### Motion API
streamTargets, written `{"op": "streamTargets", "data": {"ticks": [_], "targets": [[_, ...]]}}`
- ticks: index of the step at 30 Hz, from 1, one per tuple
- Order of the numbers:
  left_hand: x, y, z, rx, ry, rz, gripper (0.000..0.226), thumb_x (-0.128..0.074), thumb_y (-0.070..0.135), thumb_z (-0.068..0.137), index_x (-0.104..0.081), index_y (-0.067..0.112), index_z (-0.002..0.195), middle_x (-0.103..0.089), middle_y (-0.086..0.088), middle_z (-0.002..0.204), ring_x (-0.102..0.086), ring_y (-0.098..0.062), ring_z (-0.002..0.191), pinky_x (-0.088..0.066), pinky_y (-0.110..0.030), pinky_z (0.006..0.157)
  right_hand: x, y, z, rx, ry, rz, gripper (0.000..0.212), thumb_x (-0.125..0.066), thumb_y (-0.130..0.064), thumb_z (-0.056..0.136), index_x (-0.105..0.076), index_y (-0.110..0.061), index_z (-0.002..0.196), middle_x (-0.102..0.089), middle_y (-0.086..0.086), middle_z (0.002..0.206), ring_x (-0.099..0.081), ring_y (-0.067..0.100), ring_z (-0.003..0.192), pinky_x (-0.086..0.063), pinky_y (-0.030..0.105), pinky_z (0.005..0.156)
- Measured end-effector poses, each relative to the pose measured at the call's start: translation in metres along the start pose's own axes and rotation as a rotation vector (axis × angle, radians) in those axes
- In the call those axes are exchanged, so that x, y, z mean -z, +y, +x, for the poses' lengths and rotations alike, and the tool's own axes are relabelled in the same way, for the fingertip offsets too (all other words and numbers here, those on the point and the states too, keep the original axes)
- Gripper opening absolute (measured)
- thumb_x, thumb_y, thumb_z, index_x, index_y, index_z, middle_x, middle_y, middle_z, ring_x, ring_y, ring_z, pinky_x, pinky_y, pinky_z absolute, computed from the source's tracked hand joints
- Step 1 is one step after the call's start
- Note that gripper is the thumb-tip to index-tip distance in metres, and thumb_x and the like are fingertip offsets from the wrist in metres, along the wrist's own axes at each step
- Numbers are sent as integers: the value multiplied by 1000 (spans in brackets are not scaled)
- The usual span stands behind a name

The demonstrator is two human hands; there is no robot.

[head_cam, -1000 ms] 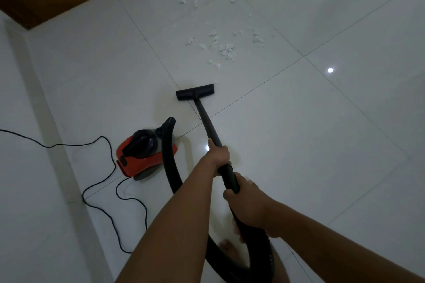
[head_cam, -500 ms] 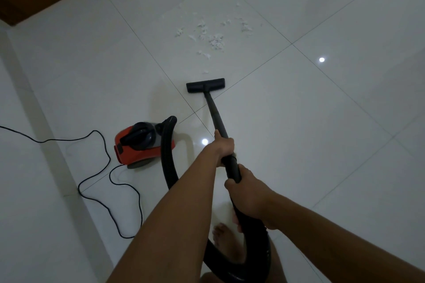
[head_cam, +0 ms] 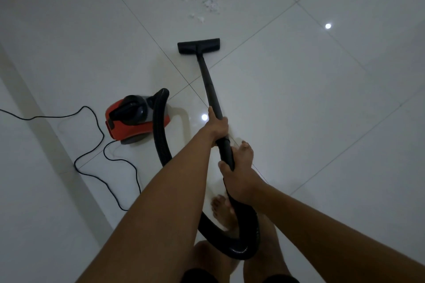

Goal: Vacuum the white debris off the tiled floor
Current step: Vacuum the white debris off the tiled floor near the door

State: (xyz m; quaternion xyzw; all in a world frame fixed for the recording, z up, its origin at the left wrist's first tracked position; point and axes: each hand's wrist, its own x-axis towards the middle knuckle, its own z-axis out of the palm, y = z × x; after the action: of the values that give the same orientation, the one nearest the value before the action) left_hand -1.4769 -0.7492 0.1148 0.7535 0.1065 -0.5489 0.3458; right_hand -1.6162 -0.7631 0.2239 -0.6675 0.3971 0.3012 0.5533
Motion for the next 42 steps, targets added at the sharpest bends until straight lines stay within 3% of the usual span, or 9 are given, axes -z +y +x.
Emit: {"op": "streamTargets", "data": {"ticks": [4,8,12,18,20,24,29,37,42], "targets": [[-4,-5,13,-25,5,-15,75,-37,32,107,20,42,154,-55,-10,87,-56,-19,73,-53,-35,67,4,6,5,-31,-25,24,57,-34,-33,111,-10,-24,161,-35,3,122,-62,29,119,-40,12,69],[-6,-2,17,-43,9,-33,73,-36,32,107,19,41,155,-54,-8,84,-54,-17,71,-51,-33,64,11,8,8,-21,-31,2,59,-32,-36,111,-5,-23,162,-42,24,137,-57,33,128,-40,22,82],[-11,0,23,-71,40,-76,71,-36,32,106,14,41,156,-57,-17,103,-56,-17,70,-52,-31,61,14,13,14,7,6,-61,65,-34,-43,108,-3,-25,162,-12,12,167,-34,30,147,-27,42,121],[-18,-5,34,-98,65,-154,70,-38,33,104,7,49,154,-56,-9,94,-56,-22,74,-59,-48,86,15,18,15,26,54,-70,62,-38,-36,109,-8,-28,162,-19,9,164,-55,18,124,-43,27,95],[-20,-7,37,-91,69,-166,70,-39,34,103,6,51,153,-56,-9,93,-56,-22,74,-59,-52,87,12,19,19,32,70,-87,65,-39,-36,108,-4,-28,162,2,7,169,-50,18,131,-45,30,101],[-21,0,41,-89,67,-165,69,-39,33,103,5,50,154,-56,-10,96,-57,-22,73,-60,-49,84,13,16,26,26,81,-124,66,-33,-53,97,0,-42,154,5,5,169,-36,34,145,-40,41,112],[-20,17,49,-79,62,-149,69,-37,35,104,9,49,153,-57,-10,95,-57,-22,73,-59,-47,85,26,13,43,-92,69,-84,59,-34,-58,87,-1,-56,137,-34,29,155,-37,54,140,-42,65,108],[-9,48,65,-86,70,-161,71,-37,32,105,12,46,155,-58,-11,94,-58,-21,72,-59,-43,83,48,-10,66,-55,45,-194,68,-38,-41,103,-4,-29,161,-4,16,169,-32,43,147,-28,56,120],[3,70,76,-91,70,-193,71,-37,31,105,12,46,155,-57,-12,100,-57,-20,70,-58,-38,76,57,-29,85,-57,17,-191,72,-30,-56,87,-6,-41,154,-35,19,156,-42,46,139,-36,58,116]]}}
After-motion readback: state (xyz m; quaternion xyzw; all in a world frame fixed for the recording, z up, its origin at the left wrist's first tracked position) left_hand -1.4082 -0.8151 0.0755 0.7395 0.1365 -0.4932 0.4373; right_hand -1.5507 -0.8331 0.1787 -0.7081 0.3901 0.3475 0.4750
